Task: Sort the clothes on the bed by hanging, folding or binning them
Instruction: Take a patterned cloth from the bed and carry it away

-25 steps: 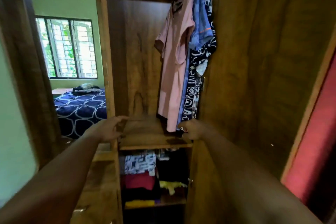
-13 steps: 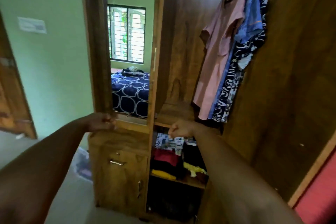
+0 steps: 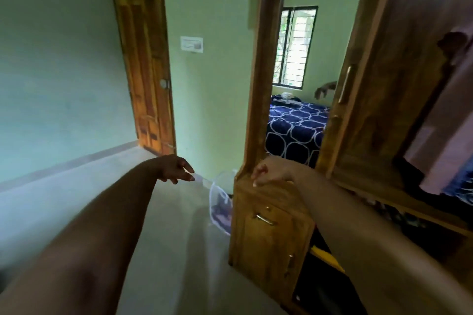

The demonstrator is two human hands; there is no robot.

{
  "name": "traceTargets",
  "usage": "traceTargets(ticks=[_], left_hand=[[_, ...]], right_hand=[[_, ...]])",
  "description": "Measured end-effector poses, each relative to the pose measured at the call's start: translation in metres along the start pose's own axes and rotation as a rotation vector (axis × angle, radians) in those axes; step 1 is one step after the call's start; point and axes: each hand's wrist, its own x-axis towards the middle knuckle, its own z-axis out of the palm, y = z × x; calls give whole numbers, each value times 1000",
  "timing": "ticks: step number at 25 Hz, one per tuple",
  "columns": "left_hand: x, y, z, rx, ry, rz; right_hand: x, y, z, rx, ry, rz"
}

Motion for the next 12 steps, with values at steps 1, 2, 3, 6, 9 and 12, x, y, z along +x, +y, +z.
traceTargets(ticks=[1,2,3,6,9,12], left_hand=[[-6,-19,-7,-9,15,-14],[-11,-37,-13,-8,25,-33],[-16,-56,-18,-4,27,-54],[-32,-131,-42,2,35,-140],[-49,-210,-70,-29,69,-231],[-68,-274,-97,-62,104,-305]], right_hand=[[16,-18,3,-20,-9,-28],[32,-34,5,-47,-9,-54],[48,-50,8,-71,-1,-69],[107,-115,23,-82,7,-132],[165,-185,38,-117,-51,-203],[214,-252,49,-130,-76,-290]])
